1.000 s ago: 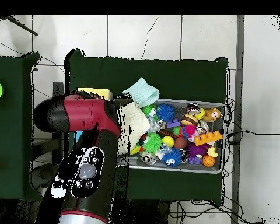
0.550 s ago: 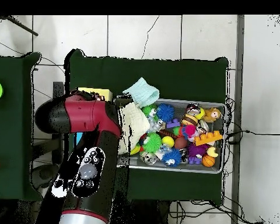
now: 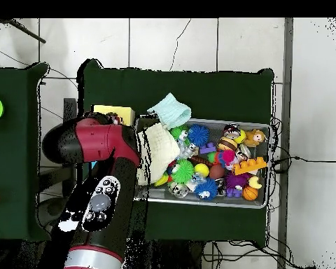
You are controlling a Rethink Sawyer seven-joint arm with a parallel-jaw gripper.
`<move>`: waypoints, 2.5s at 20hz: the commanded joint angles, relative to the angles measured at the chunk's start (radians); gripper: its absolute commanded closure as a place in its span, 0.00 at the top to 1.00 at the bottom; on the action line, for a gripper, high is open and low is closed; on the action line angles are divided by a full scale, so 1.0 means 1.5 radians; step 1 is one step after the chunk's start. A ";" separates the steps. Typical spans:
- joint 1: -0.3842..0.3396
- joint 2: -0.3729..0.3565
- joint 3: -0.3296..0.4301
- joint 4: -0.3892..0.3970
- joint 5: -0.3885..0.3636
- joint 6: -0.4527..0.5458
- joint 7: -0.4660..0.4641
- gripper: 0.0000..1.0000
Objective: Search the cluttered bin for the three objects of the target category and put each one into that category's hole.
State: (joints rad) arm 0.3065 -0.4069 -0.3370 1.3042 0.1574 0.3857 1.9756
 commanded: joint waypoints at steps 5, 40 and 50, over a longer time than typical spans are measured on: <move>-0.010 0.026 0.031 0.055 -0.021 -0.013 0.085 0.00; -0.169 -0.195 0.102 -0.033 -0.039 0.328 -0.061 0.00; -0.176 -0.197 0.117 -0.027 -0.052 0.325 -0.060 1.00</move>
State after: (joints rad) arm 0.0783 -0.7256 -0.2741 1.1993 0.1424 0.8197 1.9756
